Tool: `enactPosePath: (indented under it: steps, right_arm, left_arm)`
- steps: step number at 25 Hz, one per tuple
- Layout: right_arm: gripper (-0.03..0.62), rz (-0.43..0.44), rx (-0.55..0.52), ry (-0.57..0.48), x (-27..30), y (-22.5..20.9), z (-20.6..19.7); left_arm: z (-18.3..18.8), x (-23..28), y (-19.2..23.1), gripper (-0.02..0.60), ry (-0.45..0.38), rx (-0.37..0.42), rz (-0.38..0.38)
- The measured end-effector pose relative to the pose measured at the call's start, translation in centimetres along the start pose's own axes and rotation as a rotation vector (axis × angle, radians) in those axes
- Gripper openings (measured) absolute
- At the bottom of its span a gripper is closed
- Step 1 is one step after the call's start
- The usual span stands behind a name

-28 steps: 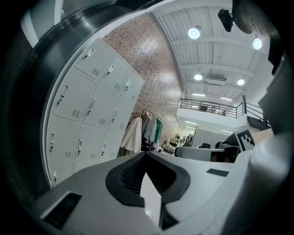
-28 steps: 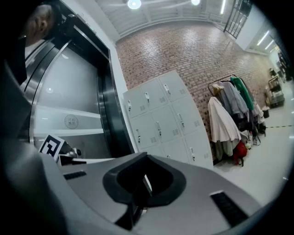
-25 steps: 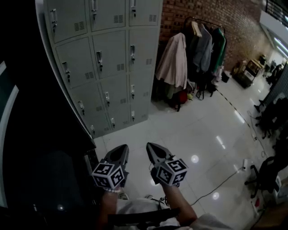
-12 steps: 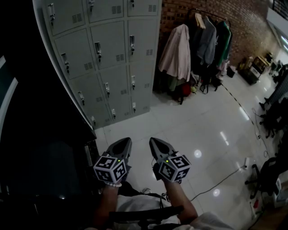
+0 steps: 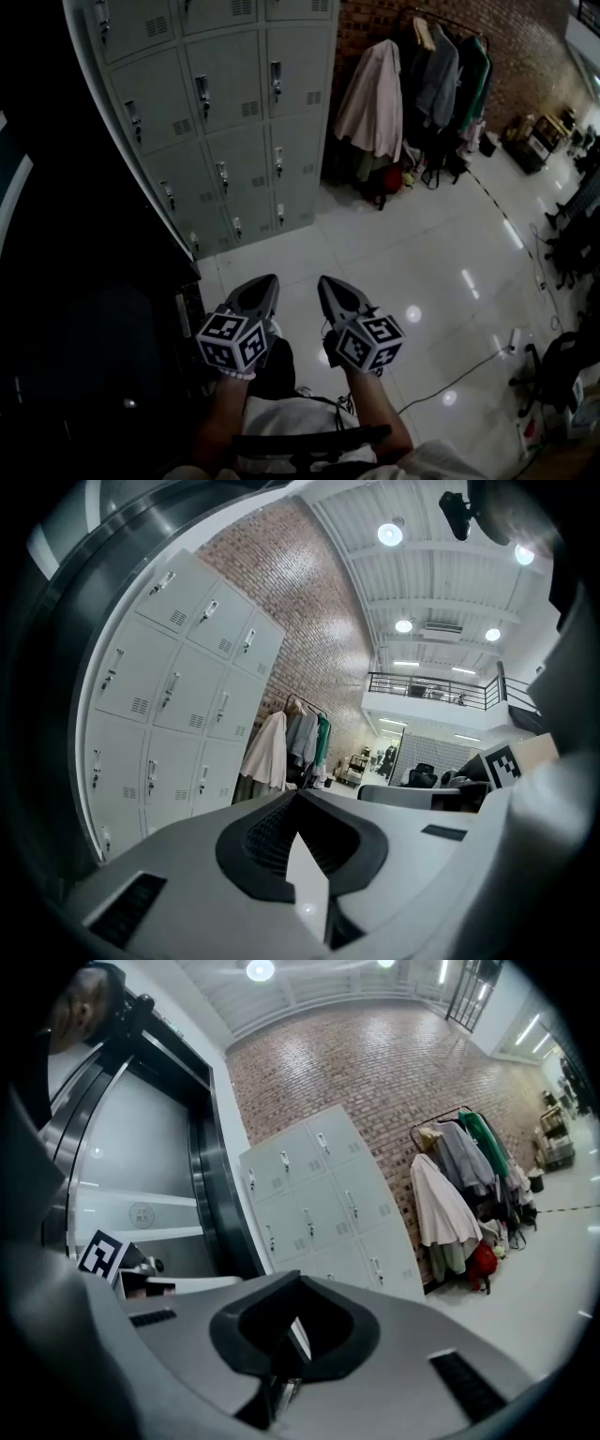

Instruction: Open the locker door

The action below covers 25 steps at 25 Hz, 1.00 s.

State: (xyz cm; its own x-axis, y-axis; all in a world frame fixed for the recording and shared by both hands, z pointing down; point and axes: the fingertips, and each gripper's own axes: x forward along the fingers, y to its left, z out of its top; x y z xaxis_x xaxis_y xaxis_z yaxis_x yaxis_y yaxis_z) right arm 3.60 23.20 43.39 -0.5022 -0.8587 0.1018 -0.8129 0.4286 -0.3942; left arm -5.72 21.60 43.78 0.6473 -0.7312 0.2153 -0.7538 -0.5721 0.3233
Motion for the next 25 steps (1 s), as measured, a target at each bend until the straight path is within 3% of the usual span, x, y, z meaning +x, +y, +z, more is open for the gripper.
enactPosePath:
  steps: [12,25]
  right_arm:
    - [0.008,0.009,-0.022,0.028,7.9,-4.5,1.8]
    - [0.008,0.036,-0.035,0.028,22.2,-8.9,6.6]
  left_arm:
    - [3.0,7.9,5.3,-0.003,-0.014,-0.015,-0.002]
    - [9.5,17.7,14.3,-0.002,-0.015,-0.009,-0.007]
